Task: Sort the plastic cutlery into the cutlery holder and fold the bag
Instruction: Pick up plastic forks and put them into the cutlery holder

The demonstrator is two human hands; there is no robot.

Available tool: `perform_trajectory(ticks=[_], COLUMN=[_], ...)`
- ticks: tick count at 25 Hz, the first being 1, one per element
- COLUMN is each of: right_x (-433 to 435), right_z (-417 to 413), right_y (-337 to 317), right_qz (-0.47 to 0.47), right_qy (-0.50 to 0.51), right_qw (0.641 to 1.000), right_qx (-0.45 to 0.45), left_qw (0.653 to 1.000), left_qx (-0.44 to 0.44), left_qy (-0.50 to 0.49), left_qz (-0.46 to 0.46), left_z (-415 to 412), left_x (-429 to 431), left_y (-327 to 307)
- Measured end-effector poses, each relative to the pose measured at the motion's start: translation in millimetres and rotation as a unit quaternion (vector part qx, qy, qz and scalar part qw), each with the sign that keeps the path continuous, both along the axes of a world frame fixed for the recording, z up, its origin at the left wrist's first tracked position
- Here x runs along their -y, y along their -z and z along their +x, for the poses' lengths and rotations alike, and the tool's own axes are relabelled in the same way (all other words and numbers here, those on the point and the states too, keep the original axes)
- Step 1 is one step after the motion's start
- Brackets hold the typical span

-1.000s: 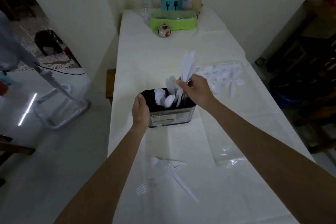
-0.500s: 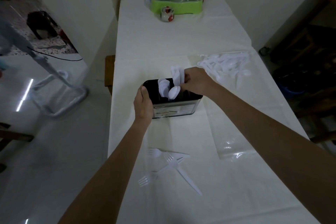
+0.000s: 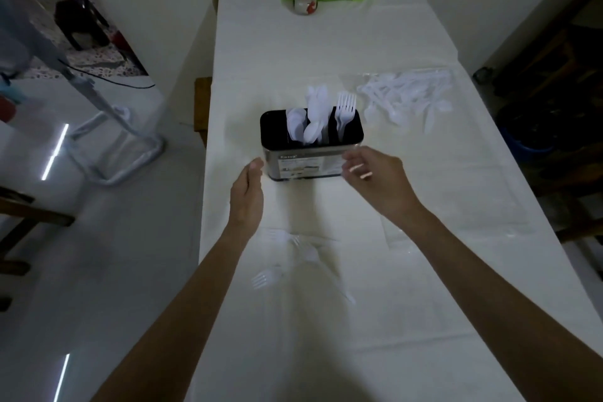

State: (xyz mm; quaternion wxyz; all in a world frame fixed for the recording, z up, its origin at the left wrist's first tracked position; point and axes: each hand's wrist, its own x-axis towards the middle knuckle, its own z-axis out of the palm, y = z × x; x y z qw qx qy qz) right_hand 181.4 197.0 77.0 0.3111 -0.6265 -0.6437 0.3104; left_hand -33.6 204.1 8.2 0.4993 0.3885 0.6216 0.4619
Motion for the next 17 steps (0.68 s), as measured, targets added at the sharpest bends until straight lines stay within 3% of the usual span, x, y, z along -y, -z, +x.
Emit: perform_trajectory(ticks=[1,3,6,10,12,15,17], right_x=[18.6,52.3,94.6,124.8,127.9,124.6,111.8], right_z=[-1.0,-6.4,-18.7,-32.6,-36.3,-35.6,-33.0], right_y=[14.4,43.7,78.7,103.2,105.1,99.6,92.9], right_qz=[-0.018,-0.060,-0.124,-0.182,-0.182,-0.148,-0.099], right_qy=[-0.017,-0.046,-0.051,-0.031,-0.026,-0.053,-0.051], right_qw=[1.000,0.997,0.989,0.972,0.968,0.983,0.993], right_qx=[0.002,0.031,0.064,0.145,0.171,0.094,0.050], left_qw=[1.000,0.991,0.957,0.900,0.891,0.833,0.847], left_qx=[-0.017,-0.134,-0.281,-0.398,-0.418,-0.505,-0.489], left_qy=[-0.005,0.015,0.072,0.175,0.178,0.211,0.190], left_qz=[-0.005,0.016,0.021,-0.006,0.008,0.072,0.084], left_z=[-4.1,-14.2,-29.6,-34.7,-33.8,-34.1,-34.5], left_x=[21.6,67.9,121.1,147.6,149.0,151.0,155.3], left_y=[8.9,25.2,50.0,61.7,59.6,63.5,59.0])
